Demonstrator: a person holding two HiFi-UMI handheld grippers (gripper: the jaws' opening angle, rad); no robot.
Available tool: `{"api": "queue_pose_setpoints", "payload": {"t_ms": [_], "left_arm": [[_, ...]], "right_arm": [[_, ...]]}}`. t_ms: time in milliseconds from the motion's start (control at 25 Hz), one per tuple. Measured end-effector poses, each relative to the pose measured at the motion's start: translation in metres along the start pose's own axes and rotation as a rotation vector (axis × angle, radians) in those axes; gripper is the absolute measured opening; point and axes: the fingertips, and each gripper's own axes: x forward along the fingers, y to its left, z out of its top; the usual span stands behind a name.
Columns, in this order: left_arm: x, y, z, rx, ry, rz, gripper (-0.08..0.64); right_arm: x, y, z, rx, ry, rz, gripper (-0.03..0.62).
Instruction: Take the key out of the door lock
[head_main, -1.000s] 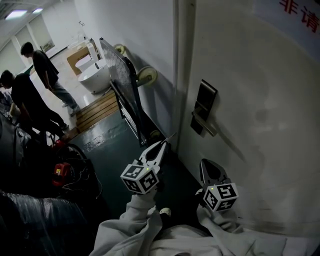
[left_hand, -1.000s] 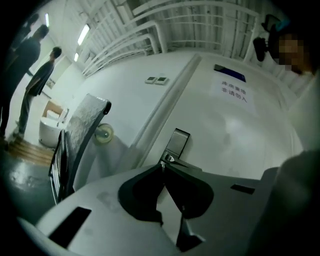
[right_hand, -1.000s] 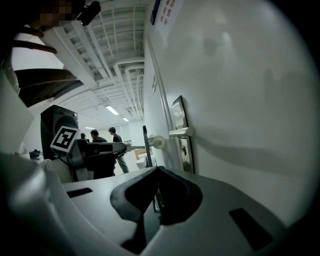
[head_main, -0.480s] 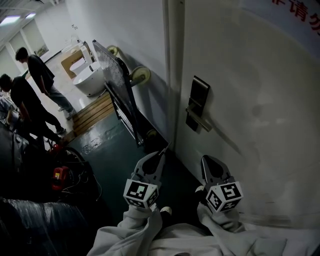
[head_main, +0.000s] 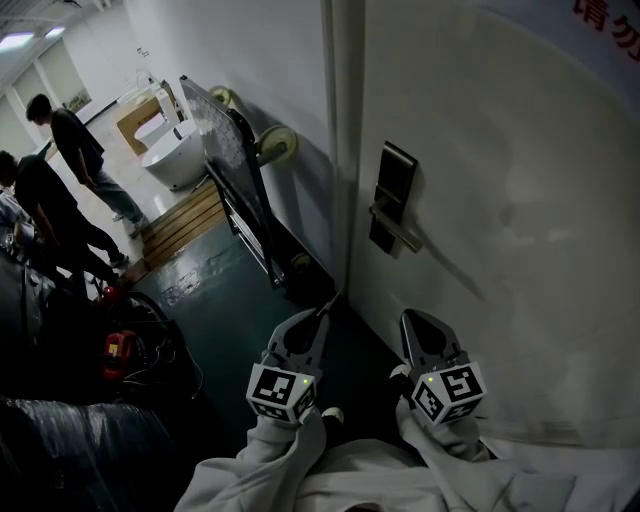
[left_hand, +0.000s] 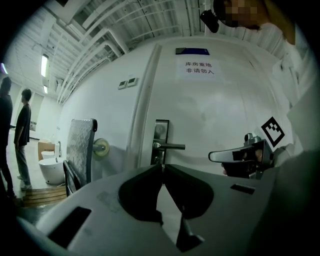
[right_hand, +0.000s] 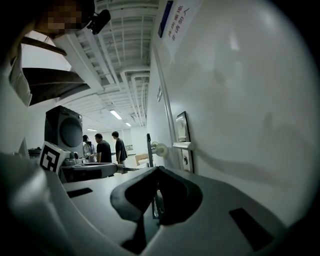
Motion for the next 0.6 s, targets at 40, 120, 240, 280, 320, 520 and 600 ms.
{"api": "queue_pose_setpoints", "payload": {"t_ms": [40,120,240,280,320,520,600], "left_arm": [[-0.0011,0.0004,-0.0006,-0.003,-0.001,0.002,0.026],[-0.0032,0.0010,-0.0021,-0.014,-0.001,0.004,0.026],[-0.0042,0.0014,-0.0042,-0.028,-0.001,0.003,0.026],[-0.0037,0.0016,-0.0044,-0.028,-0.002,0.003,0.025],[-0.0032,0.0016,-0.0042,-0.026,-0.003,0.002,0.026],[-0.0006,0.0009,-0.0029,-0.020,-0.005,-0.004,0.026],[0.0011,0.0007,-0.0028,-0.019,-0.005,-0.008,0.026]], "right_arm": [[0.0002,0.0007,-0.0004,-0.001,0.000,-0.001,0.051],[-0.0002,0.0030,-0.0006,-0.003,-0.003,-0.003,0.051],[0.0003,0.0069,-0.0020,-0.010,0.000,0.000,0.051],[0.0009,0.0077,-0.0026,-0.011,0.001,0.002,0.051],[0.0014,0.0085,-0.0029,-0.012,0.002,0.003,0.051],[0.0013,0.0093,-0.0039,-0.010,0.007,0.000,0.051],[0.0016,0.0086,-0.0048,-0.010,0.012,-0.001,0.051]]}}
